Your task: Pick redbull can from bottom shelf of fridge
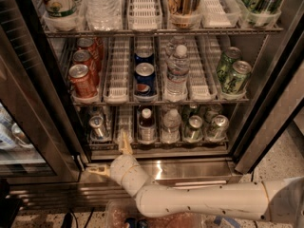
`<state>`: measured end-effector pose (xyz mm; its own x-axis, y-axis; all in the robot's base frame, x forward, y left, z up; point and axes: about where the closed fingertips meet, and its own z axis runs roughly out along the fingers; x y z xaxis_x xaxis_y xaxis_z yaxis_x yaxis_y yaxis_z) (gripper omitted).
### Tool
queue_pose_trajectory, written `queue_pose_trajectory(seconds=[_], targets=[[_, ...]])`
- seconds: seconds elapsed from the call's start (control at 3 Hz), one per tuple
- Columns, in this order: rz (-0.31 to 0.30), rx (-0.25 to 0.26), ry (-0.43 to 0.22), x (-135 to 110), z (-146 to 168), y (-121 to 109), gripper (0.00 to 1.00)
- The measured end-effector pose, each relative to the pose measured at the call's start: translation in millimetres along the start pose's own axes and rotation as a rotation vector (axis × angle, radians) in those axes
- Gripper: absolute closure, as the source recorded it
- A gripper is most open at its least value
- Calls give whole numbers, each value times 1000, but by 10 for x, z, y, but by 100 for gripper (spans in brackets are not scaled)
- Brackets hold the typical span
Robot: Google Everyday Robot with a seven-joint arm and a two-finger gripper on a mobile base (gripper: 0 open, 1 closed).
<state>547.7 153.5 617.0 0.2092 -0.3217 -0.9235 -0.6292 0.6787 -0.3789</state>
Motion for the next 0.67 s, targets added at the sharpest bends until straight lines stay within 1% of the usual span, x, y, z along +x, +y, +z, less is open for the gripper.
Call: queue_pose_trajectory(seconds=[0.33,0.67], targets=[[5,51,-19,11,90,23,19],[2,107,-42,-12,162,22,25]])
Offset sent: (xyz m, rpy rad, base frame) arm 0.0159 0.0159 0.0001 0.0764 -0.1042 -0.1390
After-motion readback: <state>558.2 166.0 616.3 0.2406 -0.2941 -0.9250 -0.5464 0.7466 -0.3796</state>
